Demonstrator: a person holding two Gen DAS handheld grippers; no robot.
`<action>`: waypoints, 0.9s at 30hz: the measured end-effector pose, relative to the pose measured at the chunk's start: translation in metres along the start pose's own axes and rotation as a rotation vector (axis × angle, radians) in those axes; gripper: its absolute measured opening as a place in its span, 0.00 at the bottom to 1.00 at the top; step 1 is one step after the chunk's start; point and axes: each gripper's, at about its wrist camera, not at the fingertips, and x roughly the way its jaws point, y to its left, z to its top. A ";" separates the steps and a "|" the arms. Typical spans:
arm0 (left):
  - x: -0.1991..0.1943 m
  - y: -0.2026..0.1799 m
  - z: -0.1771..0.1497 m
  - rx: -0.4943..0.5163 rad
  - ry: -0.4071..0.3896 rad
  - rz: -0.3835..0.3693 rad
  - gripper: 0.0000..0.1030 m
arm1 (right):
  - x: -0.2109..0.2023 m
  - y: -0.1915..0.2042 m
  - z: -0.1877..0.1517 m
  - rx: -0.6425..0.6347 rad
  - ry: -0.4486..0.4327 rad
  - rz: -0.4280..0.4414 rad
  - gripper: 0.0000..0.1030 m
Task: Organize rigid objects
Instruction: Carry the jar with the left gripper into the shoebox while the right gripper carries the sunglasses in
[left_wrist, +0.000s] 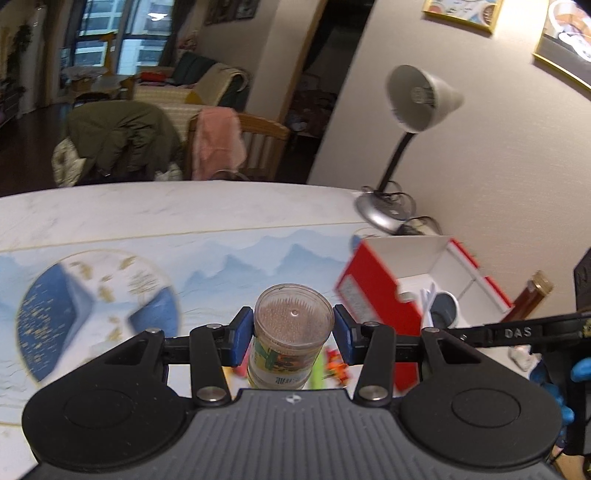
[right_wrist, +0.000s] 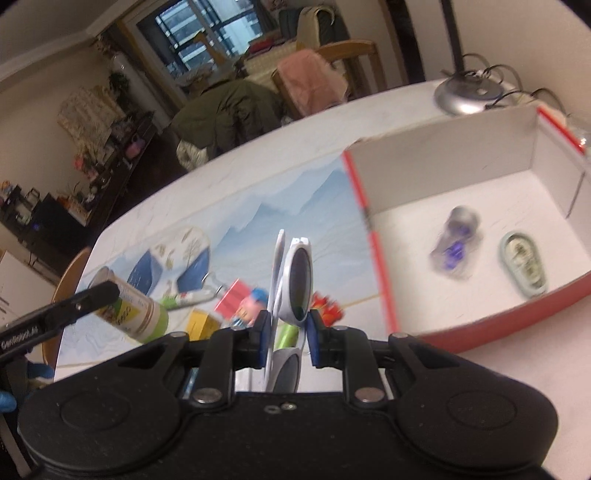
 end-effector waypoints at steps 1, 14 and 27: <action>0.003 -0.009 0.003 0.006 -0.001 -0.012 0.44 | -0.002 -0.006 0.004 0.005 -0.010 -0.005 0.19; 0.062 -0.113 0.036 0.074 0.035 -0.123 0.44 | -0.023 -0.102 0.053 0.065 -0.084 -0.094 0.19; 0.147 -0.194 0.031 0.169 0.227 -0.156 0.44 | 0.004 -0.172 0.076 0.084 -0.047 -0.167 0.19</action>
